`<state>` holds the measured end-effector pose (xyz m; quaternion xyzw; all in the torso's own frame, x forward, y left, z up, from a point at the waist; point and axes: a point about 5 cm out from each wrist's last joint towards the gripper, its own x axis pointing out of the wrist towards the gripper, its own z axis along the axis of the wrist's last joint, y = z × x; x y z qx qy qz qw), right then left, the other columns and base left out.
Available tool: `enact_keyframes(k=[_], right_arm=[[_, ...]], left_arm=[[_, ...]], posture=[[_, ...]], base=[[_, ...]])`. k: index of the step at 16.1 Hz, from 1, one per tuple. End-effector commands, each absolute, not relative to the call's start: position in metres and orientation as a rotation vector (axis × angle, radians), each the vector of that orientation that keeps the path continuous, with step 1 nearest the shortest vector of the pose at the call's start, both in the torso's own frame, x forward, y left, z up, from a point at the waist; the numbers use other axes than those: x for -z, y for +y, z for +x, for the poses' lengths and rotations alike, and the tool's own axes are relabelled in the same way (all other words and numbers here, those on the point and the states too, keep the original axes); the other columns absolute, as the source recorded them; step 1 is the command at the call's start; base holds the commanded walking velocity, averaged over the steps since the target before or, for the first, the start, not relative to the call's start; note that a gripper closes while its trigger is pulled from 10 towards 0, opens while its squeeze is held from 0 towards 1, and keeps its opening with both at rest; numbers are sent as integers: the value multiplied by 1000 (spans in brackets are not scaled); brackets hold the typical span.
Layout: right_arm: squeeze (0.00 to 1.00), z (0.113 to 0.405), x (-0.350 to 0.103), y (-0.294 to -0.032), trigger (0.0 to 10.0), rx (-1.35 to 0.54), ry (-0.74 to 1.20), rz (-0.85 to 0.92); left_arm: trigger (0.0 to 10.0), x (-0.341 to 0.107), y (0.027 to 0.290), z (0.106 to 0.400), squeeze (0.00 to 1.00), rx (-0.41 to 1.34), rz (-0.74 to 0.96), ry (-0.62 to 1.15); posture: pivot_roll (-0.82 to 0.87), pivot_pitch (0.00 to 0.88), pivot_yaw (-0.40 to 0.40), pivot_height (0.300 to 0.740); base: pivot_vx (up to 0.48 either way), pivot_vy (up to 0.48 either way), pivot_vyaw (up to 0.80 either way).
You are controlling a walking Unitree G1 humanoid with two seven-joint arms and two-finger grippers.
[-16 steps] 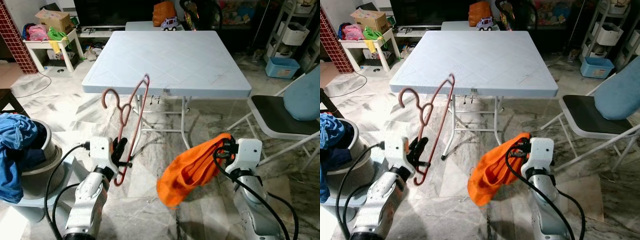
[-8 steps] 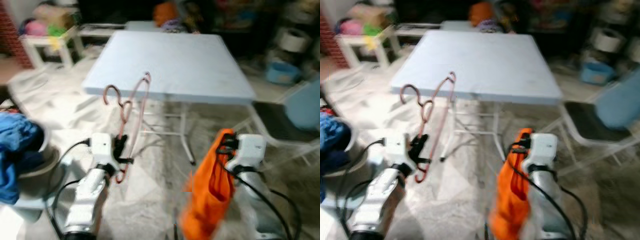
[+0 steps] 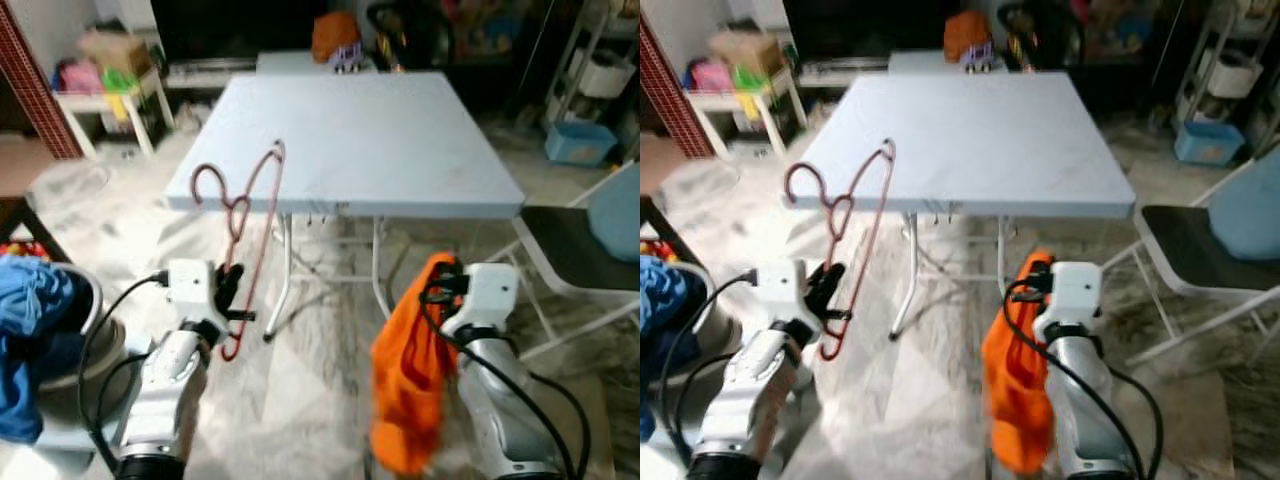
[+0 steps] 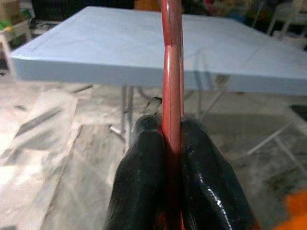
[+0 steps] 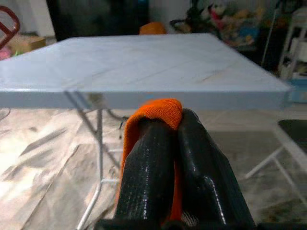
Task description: Hang hanger
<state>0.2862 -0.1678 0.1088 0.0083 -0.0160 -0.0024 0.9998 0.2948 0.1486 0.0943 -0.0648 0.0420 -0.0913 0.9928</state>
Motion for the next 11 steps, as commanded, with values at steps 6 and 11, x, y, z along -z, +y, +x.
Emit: enact_keyframes(k=[6, 11], right_arm=[[0, 289, -114, -168, 0, 28, -60, 37], [0, 291, -119, -171, 0, 67, -76, 55]], left_arm=[[6980, -96, 149, 296, 0, 204, -118, 82], [10000, -97, 146, 297, 0, 226, -122, 81]], posture=[[-33, 0, 32, 740], [-35, 0, 32, 740]], base=[[304, 372, 0], [173, 148, 0]])
